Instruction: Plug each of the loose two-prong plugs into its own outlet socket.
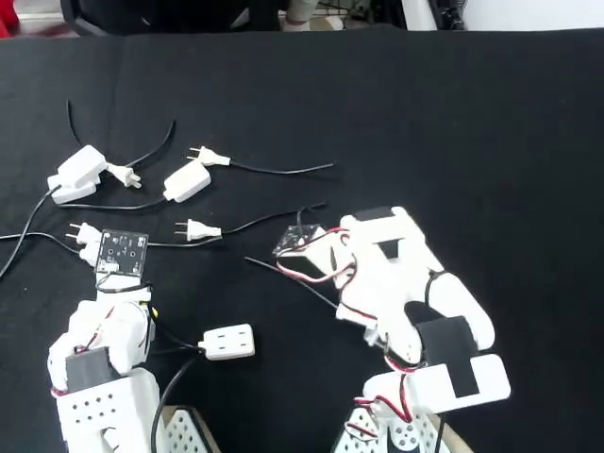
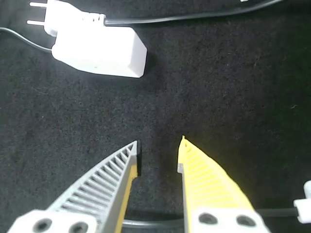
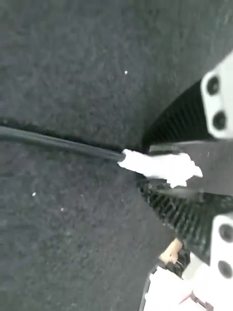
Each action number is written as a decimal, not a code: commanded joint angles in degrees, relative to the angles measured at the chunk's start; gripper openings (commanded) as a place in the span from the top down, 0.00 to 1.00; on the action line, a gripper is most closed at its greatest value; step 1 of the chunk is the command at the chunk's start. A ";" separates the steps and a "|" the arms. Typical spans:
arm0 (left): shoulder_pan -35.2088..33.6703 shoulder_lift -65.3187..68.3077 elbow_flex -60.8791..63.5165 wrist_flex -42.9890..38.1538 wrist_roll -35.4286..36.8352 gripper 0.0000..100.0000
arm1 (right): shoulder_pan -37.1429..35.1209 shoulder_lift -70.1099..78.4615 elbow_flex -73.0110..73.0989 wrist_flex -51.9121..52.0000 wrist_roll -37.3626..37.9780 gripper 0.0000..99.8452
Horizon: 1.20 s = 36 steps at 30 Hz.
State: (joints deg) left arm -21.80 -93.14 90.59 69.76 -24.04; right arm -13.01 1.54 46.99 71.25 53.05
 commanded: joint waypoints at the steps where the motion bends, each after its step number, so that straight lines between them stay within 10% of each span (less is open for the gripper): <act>1: -0.66 -0.18 -0.48 0.44 -0.09 0.86 | -6.07 0.31 5.14 0.26 -3.96 0.99; 14: -0.66 -0.18 -0.48 0.44 -0.09 0.86 | -11.52 0.66 -13.32 16.53 -15.91 0.99; 36: -0.75 -0.18 -0.57 0.44 -0.18 0.86 | 13.89 19.91 -37.76 6.51 -23.91 0.99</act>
State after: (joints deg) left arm -21.80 -93.14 90.59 69.76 -24.04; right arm -2.99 21.23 13.67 78.99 32.13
